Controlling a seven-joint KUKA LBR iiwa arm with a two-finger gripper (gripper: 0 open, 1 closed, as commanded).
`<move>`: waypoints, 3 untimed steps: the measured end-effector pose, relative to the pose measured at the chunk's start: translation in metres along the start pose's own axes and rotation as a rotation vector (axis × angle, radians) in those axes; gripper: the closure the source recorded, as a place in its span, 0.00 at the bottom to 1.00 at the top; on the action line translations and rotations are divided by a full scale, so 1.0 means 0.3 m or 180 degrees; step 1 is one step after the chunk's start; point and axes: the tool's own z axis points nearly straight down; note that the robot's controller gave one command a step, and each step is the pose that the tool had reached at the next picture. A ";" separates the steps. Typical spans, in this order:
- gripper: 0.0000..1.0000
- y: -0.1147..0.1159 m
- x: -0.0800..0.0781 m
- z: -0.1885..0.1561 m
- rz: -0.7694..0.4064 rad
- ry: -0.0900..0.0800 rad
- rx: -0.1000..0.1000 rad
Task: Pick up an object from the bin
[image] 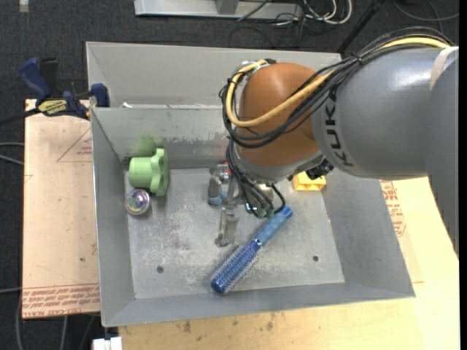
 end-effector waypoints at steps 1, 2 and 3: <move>0.00 -0.169 0.186 0.390 -0.0144 0.0007 0.0004; 1.00 -0.165 0.180 0.386 -0.0146 -0.0017 -0.0003; 1.00 -0.082 0.162 0.002 -0.0171 -0.0052 -0.0008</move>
Offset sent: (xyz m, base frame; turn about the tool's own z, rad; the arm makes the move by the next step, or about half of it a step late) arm -0.0542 -0.0501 -0.1143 -0.0476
